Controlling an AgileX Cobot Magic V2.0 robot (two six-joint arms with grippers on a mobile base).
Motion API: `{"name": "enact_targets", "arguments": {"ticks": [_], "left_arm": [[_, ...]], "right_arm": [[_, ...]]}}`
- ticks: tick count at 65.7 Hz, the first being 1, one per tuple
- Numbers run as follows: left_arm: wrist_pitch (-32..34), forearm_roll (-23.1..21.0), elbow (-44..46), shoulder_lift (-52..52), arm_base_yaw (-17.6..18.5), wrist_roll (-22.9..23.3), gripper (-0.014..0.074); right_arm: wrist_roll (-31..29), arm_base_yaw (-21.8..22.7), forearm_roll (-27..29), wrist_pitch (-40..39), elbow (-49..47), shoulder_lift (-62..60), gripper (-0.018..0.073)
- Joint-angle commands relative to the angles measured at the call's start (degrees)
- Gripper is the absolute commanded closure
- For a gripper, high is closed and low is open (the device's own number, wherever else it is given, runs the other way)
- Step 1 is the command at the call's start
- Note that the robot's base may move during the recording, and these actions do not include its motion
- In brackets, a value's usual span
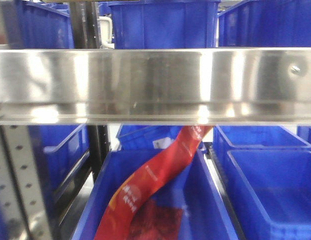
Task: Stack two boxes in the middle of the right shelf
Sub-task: 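Align the held boxes with the middle shelf level of the rack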
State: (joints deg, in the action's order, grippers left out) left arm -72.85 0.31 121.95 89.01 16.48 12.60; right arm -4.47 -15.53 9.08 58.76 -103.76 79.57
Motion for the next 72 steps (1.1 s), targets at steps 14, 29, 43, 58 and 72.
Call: {"name": "enact_targets", "arguments": {"ticks": [14,29,43,58,72], "left_arm": [[2.89,0.4,0.78,-0.77,-0.13,0.08,0.0708],[2.89,0.4,0.78,-0.77,-0.13,0.08,0.0708],[2.89,0.4,0.78,-0.77,-0.13,0.08,0.0708],[2.89,0.4,0.78,-0.66,-0.13,0.08,0.0708],[2.89,0.4,0.78,-0.66,-0.13,0.08,0.0708]], "right_arm": [[-0.78,0.44,-0.78,-2.68,-0.8,-0.74,0.0712],[-0.78,0.44,-0.78,-2.68,-0.8,-0.74,0.0712],[-0.78,0.44,-0.78,-2.68,-0.8,-0.74,0.0712],[-0.78,0.44,-0.78,-2.68,-0.8,-0.74,0.0712],[-0.78,0.44,-0.78,-2.68,-0.8,-0.74,0.0712]]}}
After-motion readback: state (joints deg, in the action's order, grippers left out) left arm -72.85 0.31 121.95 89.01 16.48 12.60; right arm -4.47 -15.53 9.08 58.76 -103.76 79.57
